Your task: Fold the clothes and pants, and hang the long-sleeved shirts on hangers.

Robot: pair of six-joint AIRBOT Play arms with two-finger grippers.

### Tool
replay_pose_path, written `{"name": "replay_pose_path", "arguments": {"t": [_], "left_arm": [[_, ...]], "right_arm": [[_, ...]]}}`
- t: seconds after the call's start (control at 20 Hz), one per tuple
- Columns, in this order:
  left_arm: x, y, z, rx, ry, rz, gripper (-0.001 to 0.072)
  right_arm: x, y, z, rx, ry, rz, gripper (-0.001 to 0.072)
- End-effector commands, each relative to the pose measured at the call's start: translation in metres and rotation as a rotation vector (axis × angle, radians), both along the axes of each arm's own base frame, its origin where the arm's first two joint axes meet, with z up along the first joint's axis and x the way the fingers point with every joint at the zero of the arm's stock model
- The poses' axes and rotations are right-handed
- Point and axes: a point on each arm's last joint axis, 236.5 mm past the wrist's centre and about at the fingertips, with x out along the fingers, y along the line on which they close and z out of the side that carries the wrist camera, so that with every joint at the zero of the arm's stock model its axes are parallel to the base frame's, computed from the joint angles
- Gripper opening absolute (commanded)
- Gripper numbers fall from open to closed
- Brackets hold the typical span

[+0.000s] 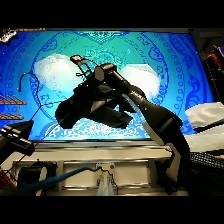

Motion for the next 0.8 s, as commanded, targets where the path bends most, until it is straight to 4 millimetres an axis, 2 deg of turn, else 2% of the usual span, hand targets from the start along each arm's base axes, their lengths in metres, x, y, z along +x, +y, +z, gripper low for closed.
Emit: {"name": "replay_pose_path", "arguments": {"t": [0.0, 0.1, 0.35, 0.5, 0.75], "left_arm": [[0.024, 0.005, 0.006, -0.012, -0.109, 0.03, 0.0013], [0.032, 0.008, 0.001, -0.009, -0.125, 0.039, 0.0013], [0.034, 0.017, -0.004, 0.089, -0.134, 0.037, 0.0014], [0.034, 0.0, -0.012, 0.008, -0.103, -0.009, 0.0013], [0.033, -0.023, -0.045, -0.106, -0.011, -0.064, 0.0012]], "right_arm": [[-0.011, -0.001, 0.005, -0.001, 0.033, 0.021, 0.0021], [-0.015, -0.003, 0.003, -0.013, 0.046, 0.029, 0.0021], [-0.016, -0.004, 0.002, -0.017, 0.051, 0.032, 0.0021], [-0.015, -0.005, 0.003, -0.017, 0.049, 0.031, 0.0021], [-0.012, -0.008, 0.003, -0.02, 0.049, 0.024, 0.0021]]}}
